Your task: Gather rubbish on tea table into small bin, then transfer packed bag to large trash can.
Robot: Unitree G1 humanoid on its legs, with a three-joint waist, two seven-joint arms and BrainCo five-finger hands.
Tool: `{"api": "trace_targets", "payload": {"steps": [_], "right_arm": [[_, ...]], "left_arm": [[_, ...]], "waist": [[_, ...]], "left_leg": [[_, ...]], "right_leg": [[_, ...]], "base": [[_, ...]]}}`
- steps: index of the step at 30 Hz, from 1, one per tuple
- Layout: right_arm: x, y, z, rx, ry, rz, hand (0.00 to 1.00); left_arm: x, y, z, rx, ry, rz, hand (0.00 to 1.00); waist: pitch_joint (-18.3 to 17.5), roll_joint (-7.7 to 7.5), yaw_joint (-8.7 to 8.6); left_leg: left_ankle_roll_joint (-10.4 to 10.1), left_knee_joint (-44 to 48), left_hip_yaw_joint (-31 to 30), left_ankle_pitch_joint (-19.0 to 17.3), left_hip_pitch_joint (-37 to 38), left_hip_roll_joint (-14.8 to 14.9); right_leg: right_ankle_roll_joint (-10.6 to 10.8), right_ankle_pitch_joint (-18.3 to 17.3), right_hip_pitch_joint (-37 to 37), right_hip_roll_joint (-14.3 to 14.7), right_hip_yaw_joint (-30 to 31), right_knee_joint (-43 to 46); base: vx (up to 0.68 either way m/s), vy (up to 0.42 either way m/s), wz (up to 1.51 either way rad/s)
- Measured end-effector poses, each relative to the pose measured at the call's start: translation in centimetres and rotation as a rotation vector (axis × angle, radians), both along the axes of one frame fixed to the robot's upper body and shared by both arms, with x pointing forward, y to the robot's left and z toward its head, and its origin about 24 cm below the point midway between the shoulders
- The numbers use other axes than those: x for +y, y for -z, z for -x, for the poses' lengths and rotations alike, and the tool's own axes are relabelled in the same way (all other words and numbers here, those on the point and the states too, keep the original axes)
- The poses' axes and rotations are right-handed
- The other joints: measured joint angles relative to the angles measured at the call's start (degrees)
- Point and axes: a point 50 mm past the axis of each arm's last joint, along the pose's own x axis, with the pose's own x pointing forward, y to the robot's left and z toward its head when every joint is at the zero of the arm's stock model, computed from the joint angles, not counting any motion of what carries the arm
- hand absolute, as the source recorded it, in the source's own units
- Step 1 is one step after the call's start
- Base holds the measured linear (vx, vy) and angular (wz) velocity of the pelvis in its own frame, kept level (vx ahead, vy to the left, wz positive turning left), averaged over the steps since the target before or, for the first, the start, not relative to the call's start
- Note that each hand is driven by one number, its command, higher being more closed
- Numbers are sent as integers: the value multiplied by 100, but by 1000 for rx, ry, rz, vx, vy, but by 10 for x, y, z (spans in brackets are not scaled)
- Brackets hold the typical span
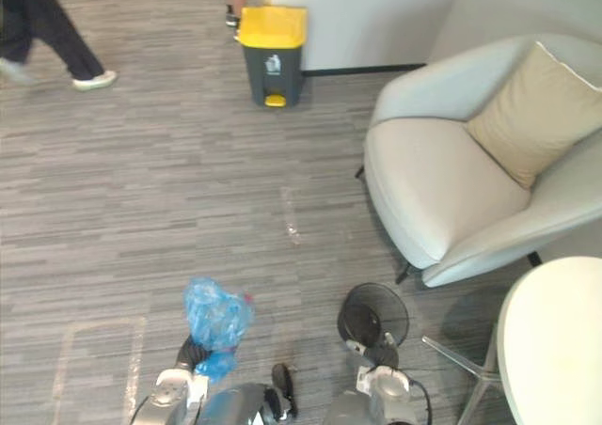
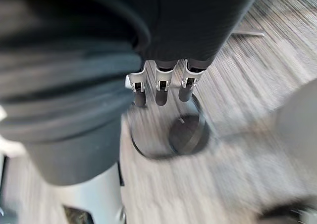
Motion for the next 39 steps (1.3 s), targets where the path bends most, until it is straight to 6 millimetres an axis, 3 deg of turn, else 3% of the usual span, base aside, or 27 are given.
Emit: {"api": "trace_targets", "payload": {"steps": [1,2,3,5,7,10,11,12,13,14,15,18,20,22,23,24,25,26,27,30,31,32,33,34,36,39], "right_arm": [[-3,-2,-5,-6,-6,11,0],[-4,-3,-7,-10,-2,18,0],[-5,-2,-5,-7,1,19,0],[-9,-1,0,1,30,12,0],[-11,0,4,4,41,11,0],[-12,1,12,15,46,12,0],[-8,2,11,13,49,-1,0],[-9,-1,5,-5,40,1,0],[-7,-5,-1,-33,28,4,0],[-1,-9,-7,-66,10,-5,0],[8,-11,-11,-87,-3,-25,0],[15,-15,-16,-121,7,-51,0],[19,-18,-23,-144,0,-59,0],[19,-20,-25,-150,5,-57,0],[18,-20,-25,-149,15,-53,0],[16,-18,-21,-138,21,-50,0],[11,-15,-17,-119,23,-38,0],[21,-11,-15,-93,18,-71,0],[25,-11,-14,-94,23,-82,0],[33,-9,-8,-85,6,-92,0],[33,-9,-8,-84,6,-93,0],[33,-9,-7,-82,6,-93,0],[33,-8,-6,-82,6,-93,0],[33,-9,-7,-82,3,-91,0],[33,-9,-8,-80,-16,-76,0],[33,-5,-7,-56,-31,-69,0]], "left_arm": [[8,0,-2,10,1,-27,100],[7,2,-2,22,5,-25,100],[7,1,-2,22,5,-25,100],[3,2,-1,25,6,-14,100],[2,3,-1,26,14,-14,100],[6,3,2,32,-2,-17,100],[7,5,4,41,-14,-19,100],[6,6,8,46,-37,-3,100],[6,5,9,42,-58,5,100],[3,3,10,29,-81,24,100],[-2,0,7,4,-93,50,100],[-15,-10,-4,-62,-98,100,100],[-16,-16,-11,-104,-96,106,100],[-16,-16,-11,-104,-102,106,100],[-18,-16,-12,-105,-103,113,100],[-20,-16,-12,-103,-105,119,100],[-25,-11,-5,-76,-114,136,100],[-20,-8,-7,-58,-115,115,100],[-19,-9,-9,-62,-111,111,100],[-21,-8,-7,-56,-92,106,100],[-20,-8,-6,-51,-81,99,100],[-20,-8,-5,-51,-75,95,100],[-20,-8,-6,-52,-72,95,100],[-21,-8,-7,-55,-68,97,100],[-23,-9,-10,-60,-67,99,100],[-19,-5,-11,-36,-64,86,100]], "waist": [[167,-217,29],[172,-274,-32],[207,-215,-60],[245,-176,-112],[267,-132,-134],[177,-121,-231],[160,-122,-230],[167,16,-167],[172,45,-133],[192,42,-33],[213,10,34],[228,-66,161],[219,-147,378],[226,-135,406],[207,-115,462],[150,-2,514],[101,119,604],[82,-169,606],[73,-231,600],[27,-328,619],[30,-318,594],[32,-312,579],[27,-320,580],[30,-314,560],[39,-298,504],[78,-223,451]], "left_leg": [[-79,-132,-76,57,205,-353],[-74,-160,-187,54,212,-379],[-72,-193,-255,53,213,-369],[-110,-519,-530,74,391,-375],[-124,-755,-865,77,667,-417],[-360,-644,-1309,-69,1013,-332],[-420,-10,-1236,-117,877,-232],[-486,739,-1075,-101,638,-6],[-607,1732,-809,211,287,135],[-594,2894,-551,881,-133,429],[-485,3656,-263,756,-361,729],[-367,3867,-80,456,-737,974],[-445,3354,-57,363,-1415,1039],[-493,2507,-277,393,-1786,973],[-690,1484,-735,644,-1919,835],[-831,830,-1025,935,-1866,792],[-1028,252,-1328,1829,-1761,898],[-858,557,-1111,1410,-1754,674],[-820,679,-1044,1237,-1744,618],[-545,1030,-621,657,-1284,544],[-473,956,-509,527,-972,536],[-435,813,-409,418,-633,538],[-429,719,-349,388,-489,538],[-428,512,-293,352,-212,540],[-508,107,-214,287,267,587],[-565,-364,-39,244,965,752]], "right_leg": [[-47,-42,-210,3,163,-163],[-85,-13,-511,275,-21,-538],[-68,19,-607,391,-84,-703],[6,478,-869,763,-108,-1728],[-10,920,-940,898,-2,-2291],[-380,1275,-957,984,60,-2060],[-627,1382,-806,1073,24,-2139],[-734,1309,-572,1174,-23,-2198],[-813,1179,-345,1250,16,-2294],[-854,1098,45,1329,183,-2487],[-899,1036,556,1371,358,-2715],[-954,986,1357,1271,781,-3042],[-764,815,1703,1032,1095,-3192],[-573,645,1918,854,1285,-3254],[-364,437,2033,725,1437,-3222],[-242,312,2092,733,1536,-3194],[54,22,2181,764,1699,-3134],[107,-124,2165,456,1816,-2960],[107,-76,2146,380,1834,-2799],[622,369,1771,145,2040,-1425],[847,630,1456,157,2156,-583],[951,632,1009,192,2053,436],[897,595,794,186,1933,747],[721,495,432,165,1569,1184],[378,278,-46,157,902,1224],[129,134,-488,330,-37,-107]], "base": [[290,-1,14],[215,18,27],[133,-1,54],[283,6,63],[482,-31,85],[589,-107,110],[642,-118,50],[817,-80,19],[723,-22,-28],[859,-6,-38],[690,-16,-36],[556,57,-38],[547,176,-75],[470,252,-61],[563,380,-69],[591,456,-94],[481,398,-83],[485,383,-64],[457,330,-31],[474,302,-47],[492,232,-45],[401,174,-41],[369,110,-37],[293,28,-26],[413,-10,-28],[431,-108,-27]]}}
